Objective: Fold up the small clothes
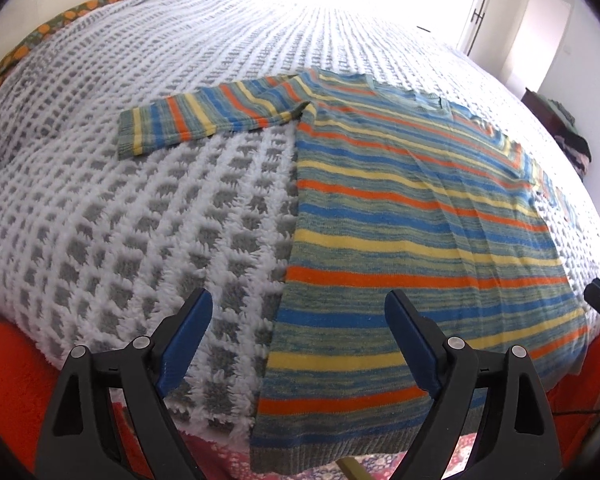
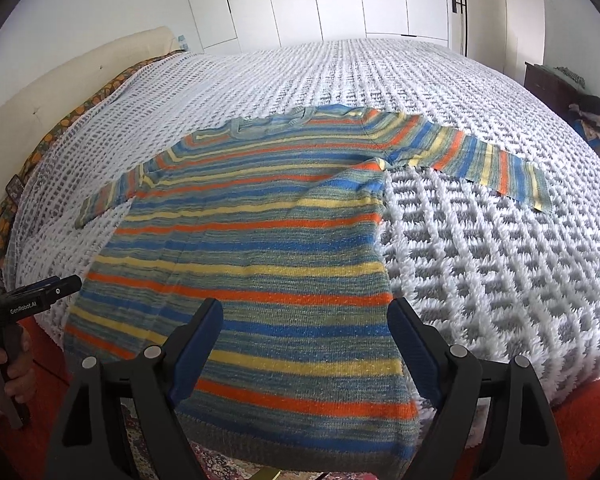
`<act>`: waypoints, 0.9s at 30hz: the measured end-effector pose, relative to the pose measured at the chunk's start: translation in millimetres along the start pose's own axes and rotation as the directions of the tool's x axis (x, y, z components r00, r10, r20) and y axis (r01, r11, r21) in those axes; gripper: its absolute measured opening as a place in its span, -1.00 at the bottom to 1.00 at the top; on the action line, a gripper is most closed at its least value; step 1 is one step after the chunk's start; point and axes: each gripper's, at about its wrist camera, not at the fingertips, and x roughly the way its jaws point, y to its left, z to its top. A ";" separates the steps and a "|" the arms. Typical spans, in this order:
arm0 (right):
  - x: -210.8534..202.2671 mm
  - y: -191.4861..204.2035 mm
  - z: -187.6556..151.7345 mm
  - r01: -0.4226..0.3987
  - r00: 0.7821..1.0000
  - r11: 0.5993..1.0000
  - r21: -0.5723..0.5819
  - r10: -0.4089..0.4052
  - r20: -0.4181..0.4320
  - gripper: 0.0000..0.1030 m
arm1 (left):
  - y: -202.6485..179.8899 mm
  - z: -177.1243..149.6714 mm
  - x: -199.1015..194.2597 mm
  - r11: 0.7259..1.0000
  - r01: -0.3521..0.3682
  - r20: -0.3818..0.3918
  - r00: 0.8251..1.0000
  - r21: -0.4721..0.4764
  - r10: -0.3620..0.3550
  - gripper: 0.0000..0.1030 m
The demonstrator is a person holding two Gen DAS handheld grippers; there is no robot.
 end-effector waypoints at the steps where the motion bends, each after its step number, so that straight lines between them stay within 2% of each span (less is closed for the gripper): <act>1: -0.1 0.5 -0.4 -0.001 1.000 1.000 -0.002 0.001 -0.001 0.62 | 1.8 -0.6 1.0 1.000 0.000 -0.001 1.000 -0.004 0.000 0.73; 13: 3.3 2.6 -1.8 -0.004 1.000 1.000 0.000 0.004 -0.020 0.62 | 14.4 -3.4 7.9 0.999 -0.021 -0.004 1.000 -0.033 0.021 0.74; 24: 11.5 -9.2 -3.0 -0.009 0.999 0.999 0.050 0.012 -0.049 0.62 | 17.8 -2.8 14.5 0.998 -0.041 -0.018 0.999 -0.038 0.040 0.75; 27: 6.1 -30.5 8.7 -0.089 0.995 0.984 0.153 0.096 -0.040 0.62 | 24.4 -1.8 12.2 0.997 -0.043 -0.011 0.999 -0.062 0.043 0.75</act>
